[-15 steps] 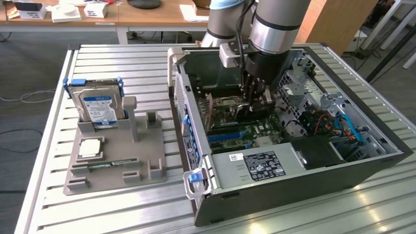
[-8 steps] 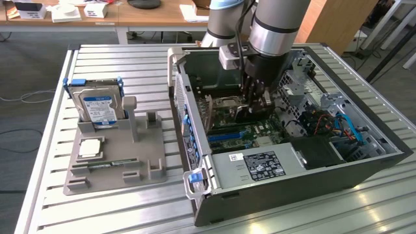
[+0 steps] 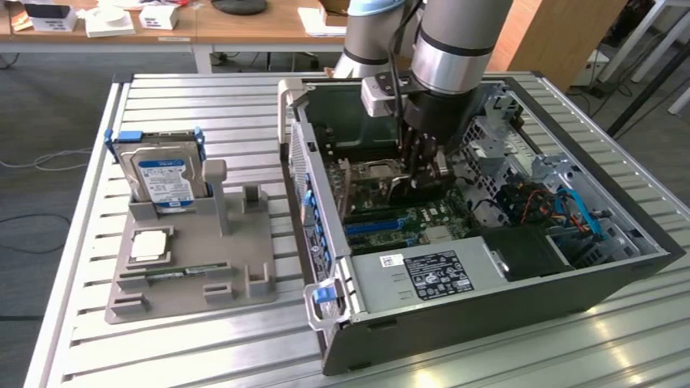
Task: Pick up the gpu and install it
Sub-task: 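Insert the gpu into the slot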
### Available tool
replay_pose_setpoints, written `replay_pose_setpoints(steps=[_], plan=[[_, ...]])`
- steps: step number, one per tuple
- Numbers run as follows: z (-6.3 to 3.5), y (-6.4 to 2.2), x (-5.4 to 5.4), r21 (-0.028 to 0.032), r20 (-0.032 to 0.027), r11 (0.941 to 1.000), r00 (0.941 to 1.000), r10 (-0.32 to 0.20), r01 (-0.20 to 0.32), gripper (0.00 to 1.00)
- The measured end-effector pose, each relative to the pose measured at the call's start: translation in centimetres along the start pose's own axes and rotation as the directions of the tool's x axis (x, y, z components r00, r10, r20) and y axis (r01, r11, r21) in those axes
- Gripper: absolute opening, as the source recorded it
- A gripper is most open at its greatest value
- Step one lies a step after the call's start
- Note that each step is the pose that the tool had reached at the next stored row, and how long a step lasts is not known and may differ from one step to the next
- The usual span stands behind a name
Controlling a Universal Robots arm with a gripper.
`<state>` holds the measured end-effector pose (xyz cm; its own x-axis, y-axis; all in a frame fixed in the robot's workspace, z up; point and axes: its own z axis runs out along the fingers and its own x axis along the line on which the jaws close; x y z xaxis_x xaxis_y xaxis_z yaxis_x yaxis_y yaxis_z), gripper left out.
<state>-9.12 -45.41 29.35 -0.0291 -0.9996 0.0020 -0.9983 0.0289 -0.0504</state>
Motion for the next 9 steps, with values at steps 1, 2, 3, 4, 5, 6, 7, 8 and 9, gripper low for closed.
replay_pose_setpoints(steps=[1, 2, 3, 4, 5, 6, 7, 8, 9], plan=[[0.0, 0.03, 0.01, 0.0001, -0.0009, 1.0, 1.0, 0.0, 0.0, 0.27], [0.02, 0.04, 0.03, 0.0002, -0.0017, 1.0, 1.0, 0.0, 0.0, 0.27], [0.02, 0.06, 0.07, 0.0002, -0.0029, 1.0, 1.0, 0.0, 0.0, 0.27], [0.02, 0.07, 0.12, 0.0002, -0.0043, 1.0, 1.0, 0.0, 0.0, 0.27], [0.02, 0.08, 0.16, 0.0003, -0.0055, 1.0, 1.0, 0.0, 0.0, 0.27], [0.03, 0.1, 0.19, 0.0003, -0.0065, 1.0, 1.0, 0.0, 0.0, 0.27], [0.05, 0.14, 0.2, 0.0003, -0.0071, 1.0, 1.0, 0.0, 0.0, 0.27], [0.06, 0.21, 0.21, 0.0002, -0.0076, 1.0, 1.0, 0.0, 0.0, 0.27], [0.07, 0.3, 0.21, 0.0003, -0.008, 1.0, 1.0, 0.0, 0.0, 0.27]])
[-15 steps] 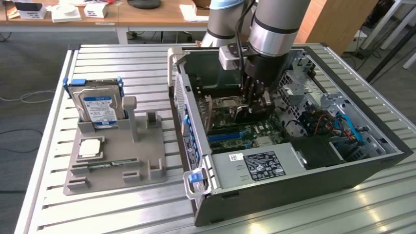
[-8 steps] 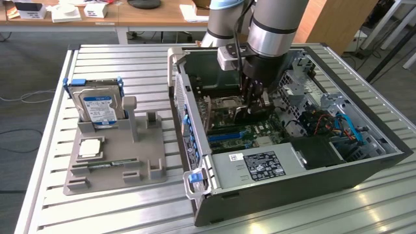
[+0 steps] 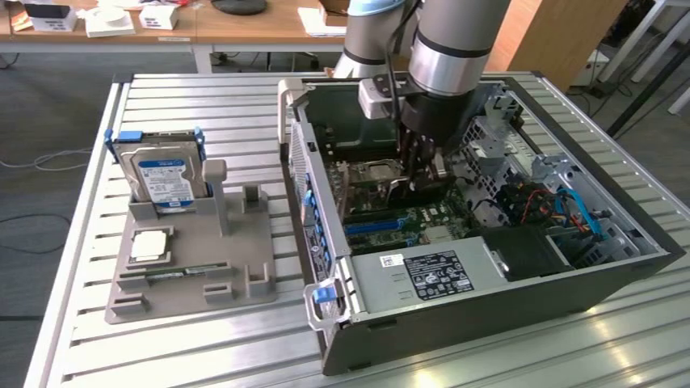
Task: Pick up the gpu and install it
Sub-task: 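Insert the gpu into the slot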
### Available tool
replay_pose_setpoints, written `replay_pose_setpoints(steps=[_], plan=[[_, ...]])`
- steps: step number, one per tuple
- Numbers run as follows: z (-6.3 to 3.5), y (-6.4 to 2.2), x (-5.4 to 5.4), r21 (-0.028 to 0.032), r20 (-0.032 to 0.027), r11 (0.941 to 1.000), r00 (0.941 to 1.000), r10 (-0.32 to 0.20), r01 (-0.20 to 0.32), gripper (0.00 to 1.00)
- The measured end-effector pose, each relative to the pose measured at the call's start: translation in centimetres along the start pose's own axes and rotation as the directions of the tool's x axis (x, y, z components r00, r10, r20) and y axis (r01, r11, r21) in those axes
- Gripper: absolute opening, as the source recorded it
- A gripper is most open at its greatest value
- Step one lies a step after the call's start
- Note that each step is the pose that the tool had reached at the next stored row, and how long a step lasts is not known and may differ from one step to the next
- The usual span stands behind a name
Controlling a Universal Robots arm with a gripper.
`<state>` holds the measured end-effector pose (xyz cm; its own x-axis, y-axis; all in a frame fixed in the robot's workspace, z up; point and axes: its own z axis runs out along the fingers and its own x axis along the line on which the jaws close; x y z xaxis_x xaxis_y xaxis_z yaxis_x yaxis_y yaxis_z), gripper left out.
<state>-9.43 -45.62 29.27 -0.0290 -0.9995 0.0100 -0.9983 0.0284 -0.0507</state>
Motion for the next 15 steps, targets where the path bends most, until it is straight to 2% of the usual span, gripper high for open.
replay_pose_setpoints(steps=[7, 15], plan=[[0.12, 0.67, 0.02, 0.0002, -0.0089, 1.0, 1.0, 0.0, 0.0, 0.27], [0.31, 0.88, -0.01, 0.0003, -0.0091, 1.0, 1.0, -0.001, 0.001, 0.27]])
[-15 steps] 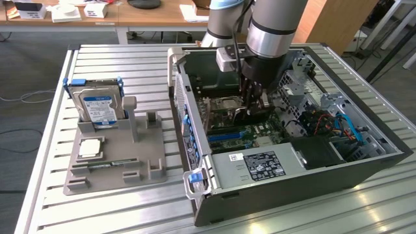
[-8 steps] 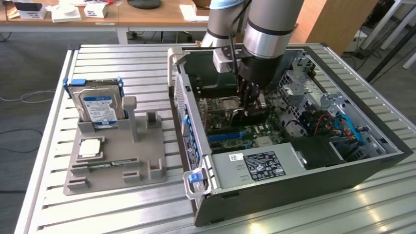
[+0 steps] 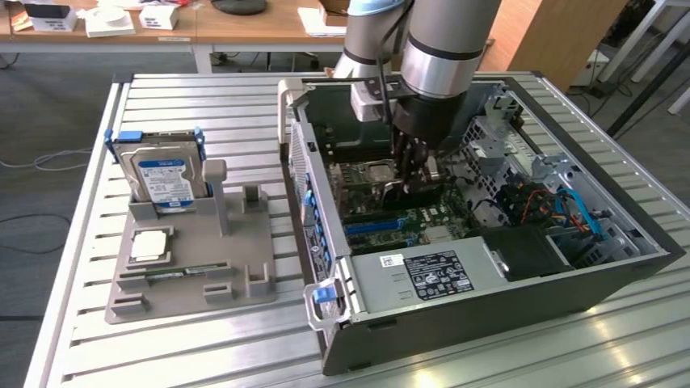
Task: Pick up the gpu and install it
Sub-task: 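Insert the gpu into the slot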
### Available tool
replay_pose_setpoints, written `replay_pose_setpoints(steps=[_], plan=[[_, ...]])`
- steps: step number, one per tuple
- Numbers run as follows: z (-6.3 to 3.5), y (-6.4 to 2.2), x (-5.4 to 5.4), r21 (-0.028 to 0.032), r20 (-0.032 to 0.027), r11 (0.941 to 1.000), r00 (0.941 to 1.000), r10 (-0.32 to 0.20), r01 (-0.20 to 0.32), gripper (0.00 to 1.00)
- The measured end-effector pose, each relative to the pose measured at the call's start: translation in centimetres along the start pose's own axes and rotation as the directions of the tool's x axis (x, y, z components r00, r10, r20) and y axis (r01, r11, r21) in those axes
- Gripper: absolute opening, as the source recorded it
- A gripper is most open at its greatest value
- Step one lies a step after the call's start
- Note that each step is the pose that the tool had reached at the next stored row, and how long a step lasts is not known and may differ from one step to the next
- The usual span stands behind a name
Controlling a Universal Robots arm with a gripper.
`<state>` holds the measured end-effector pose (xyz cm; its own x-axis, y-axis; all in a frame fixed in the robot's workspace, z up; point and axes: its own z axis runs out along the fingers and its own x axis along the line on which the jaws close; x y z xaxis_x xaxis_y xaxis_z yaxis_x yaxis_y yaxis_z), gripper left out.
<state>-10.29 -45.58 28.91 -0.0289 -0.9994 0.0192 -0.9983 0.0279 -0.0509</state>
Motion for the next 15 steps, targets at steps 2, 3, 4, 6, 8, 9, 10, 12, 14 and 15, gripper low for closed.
replay_pose_setpoints(steps=[2, 3, 4, 6, 8, 9, 10, 12, 14, 15], plan=[[0.04, 0.12, 0.0, 0.0, -0.0001, 1.0, 1.0, 0.0, 0.0, 0.27], [0.04, 0.13, 0.0, 0.0, -0.0003, 1.0, 1.0, 0.0, 0.0, 0.27], [0.04, 0.13, 0.0, 0.0, -0.0005, 1.0, 1.0, 0.0, 0.0, 0.27], [0.05, 0.14, -0.01, 0.0, -0.0003, 1.0, 1.0, 0.0, 0.0, 0.27], [0.08, 0.29, -0.02, 0.0002, -0.0001, 1.0, 1.0, 0.0, 0.0, 0.27], [0.08, 0.35, -0.03, 0.0002, -0.0001, 1.0, 1.0, 0.0, 0.0, 0.27], [0.08, 0.35, -0.03, 0.0001, -0.0002, 1.0, 1.0, 0.0, 0.0, 0.27], [0.16, 0.4, -0.02, 0.0001, -0.0002, 1.0, 1.0, 0.0, 0.0, 0.27], [0.29, 0.44, -0.02, 0.0001, -0.0003, 1.0, 1.0, 0.0, 0.0, 0.27], [0.31, 0.44, -0.02, -0.0001, -0.0006, 1.0, 1.0, 0.0, 0.0, 0.27]])
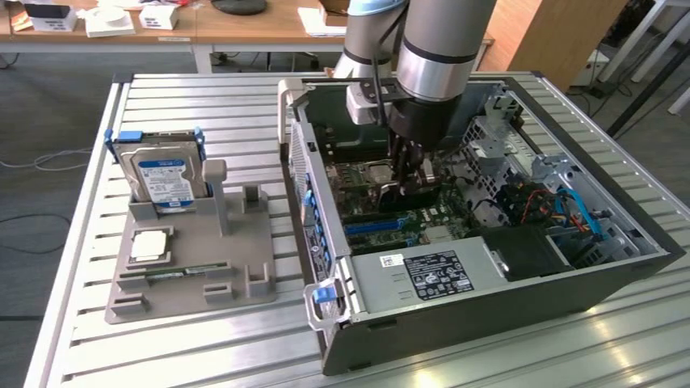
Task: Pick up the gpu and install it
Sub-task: 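Insert the gpu into the slot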
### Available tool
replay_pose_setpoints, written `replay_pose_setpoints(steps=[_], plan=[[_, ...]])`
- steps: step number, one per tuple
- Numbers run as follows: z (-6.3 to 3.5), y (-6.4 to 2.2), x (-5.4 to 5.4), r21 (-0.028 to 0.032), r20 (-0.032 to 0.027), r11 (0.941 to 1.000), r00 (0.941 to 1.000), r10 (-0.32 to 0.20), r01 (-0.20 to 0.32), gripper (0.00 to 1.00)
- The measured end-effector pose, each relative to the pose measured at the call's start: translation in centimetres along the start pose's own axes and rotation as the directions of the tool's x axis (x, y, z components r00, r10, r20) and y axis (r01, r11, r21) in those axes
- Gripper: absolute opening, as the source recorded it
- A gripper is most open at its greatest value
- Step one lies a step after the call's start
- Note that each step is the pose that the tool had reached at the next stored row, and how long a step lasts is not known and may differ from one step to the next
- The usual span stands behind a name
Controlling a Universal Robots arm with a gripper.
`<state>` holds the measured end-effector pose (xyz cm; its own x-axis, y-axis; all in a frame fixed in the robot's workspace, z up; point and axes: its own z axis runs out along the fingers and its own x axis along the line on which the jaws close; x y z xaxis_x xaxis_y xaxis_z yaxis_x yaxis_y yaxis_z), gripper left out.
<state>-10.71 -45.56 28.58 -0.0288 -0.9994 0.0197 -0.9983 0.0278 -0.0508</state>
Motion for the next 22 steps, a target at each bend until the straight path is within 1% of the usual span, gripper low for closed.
replay_pose_setpoints(steps=[11, 22], plan=[[0.37, 0.03, -0.01, 0.0002, 0.0002, 1.0, 1.0, -0.001, 0.001, 0.27], [0.59, 0.04, -0.02, 0.0007, 0.0014, 0.9998, 0.9998, -0.02, 0.02, 0.27]])
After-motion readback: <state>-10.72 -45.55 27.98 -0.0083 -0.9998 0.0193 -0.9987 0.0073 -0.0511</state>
